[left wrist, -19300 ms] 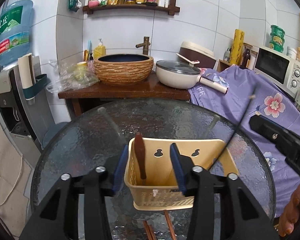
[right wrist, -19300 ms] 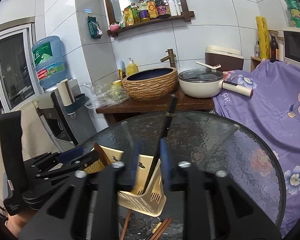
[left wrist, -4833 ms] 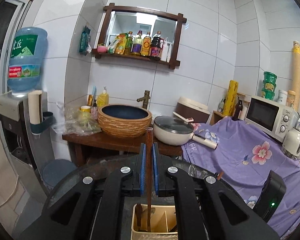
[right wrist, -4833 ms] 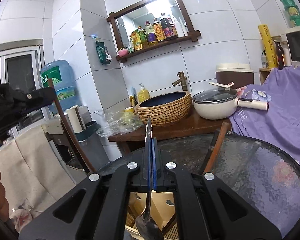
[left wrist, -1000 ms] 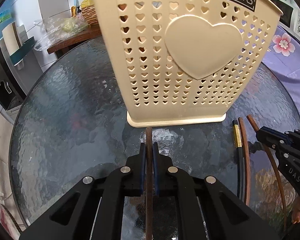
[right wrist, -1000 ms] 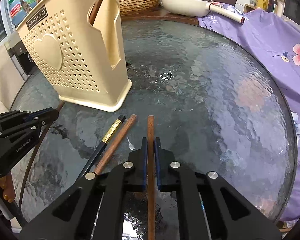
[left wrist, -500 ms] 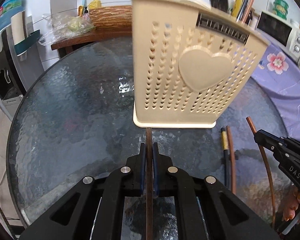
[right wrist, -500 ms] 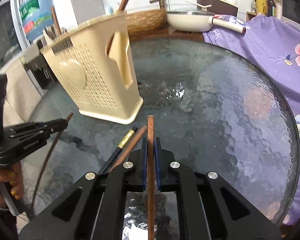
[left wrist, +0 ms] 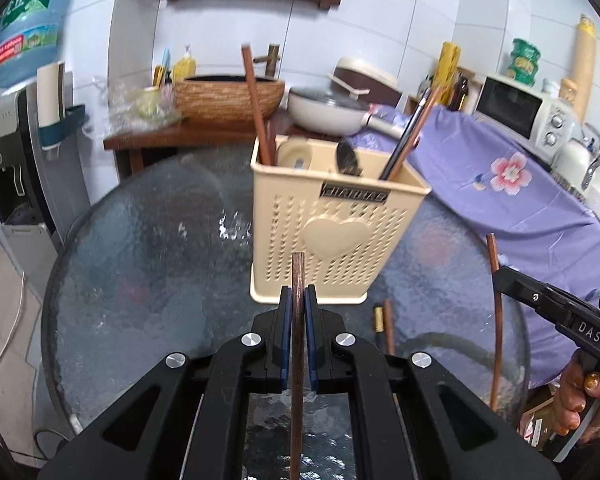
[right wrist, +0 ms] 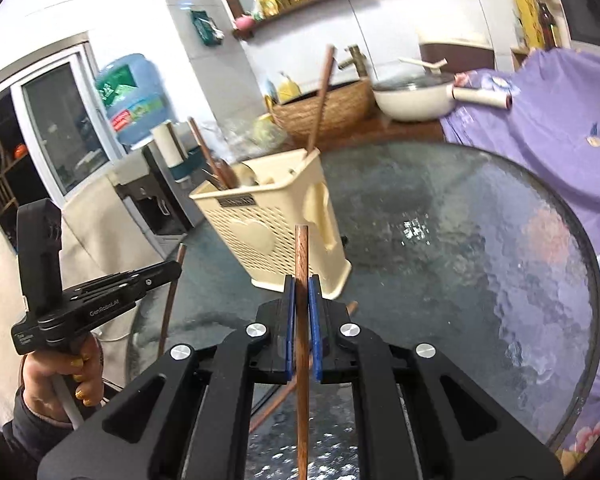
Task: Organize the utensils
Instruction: 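Lift and carry both wooden chopsticks with both tools over the holder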
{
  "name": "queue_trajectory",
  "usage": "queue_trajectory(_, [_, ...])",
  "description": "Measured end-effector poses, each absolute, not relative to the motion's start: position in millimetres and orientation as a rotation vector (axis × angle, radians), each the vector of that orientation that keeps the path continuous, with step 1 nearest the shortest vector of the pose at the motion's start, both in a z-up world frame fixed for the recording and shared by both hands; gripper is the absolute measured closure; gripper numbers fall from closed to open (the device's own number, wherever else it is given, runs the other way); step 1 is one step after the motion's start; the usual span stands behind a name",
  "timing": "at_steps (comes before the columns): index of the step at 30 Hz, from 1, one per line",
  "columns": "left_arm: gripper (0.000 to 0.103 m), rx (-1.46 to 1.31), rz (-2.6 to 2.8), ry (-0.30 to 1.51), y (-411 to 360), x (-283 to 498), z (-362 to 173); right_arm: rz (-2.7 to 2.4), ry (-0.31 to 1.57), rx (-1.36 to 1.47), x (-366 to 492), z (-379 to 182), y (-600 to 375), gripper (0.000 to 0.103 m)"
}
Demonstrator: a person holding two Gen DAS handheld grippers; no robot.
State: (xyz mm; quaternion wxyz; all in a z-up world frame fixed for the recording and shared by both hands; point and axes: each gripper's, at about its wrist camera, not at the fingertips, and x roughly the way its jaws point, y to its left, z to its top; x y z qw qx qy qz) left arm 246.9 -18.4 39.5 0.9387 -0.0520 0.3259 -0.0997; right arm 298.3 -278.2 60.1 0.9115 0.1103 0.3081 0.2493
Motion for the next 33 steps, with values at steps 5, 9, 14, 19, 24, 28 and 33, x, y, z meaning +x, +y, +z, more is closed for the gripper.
queue_trajectory(5, [0.097,-0.112,-0.222,0.620,-17,233,57,0.560,0.578,0.232,282,81,-278,0.096])
queue_trajectory(9, [0.097,-0.102,-0.239,0.576,-20,219,72,0.578,0.542,0.215,274,95,-278,0.096])
queue_trajectory(14, [0.097,-0.095,-0.252,0.538,-22,210,84,0.601,0.516,0.212,264,106,-276,0.096])
queue_trajectory(19, [0.097,-0.094,-0.259,0.509,-20,203,96,0.613,0.492,0.204,259,117,-275,0.096])
queue_trajectory(24, [0.097,-0.098,-0.269,0.488,-20,200,106,0.625,0.469,0.209,256,129,-275,0.096])
queue_trajectory(28, [0.097,-0.097,-0.272,0.463,-19,197,117,0.629,0.445,0.191,255,142,-272,0.096])
queue_trajectory(33, [0.097,-0.110,-0.287,0.434,-18,198,137,0.637,0.424,0.168,258,161,-265,0.096])
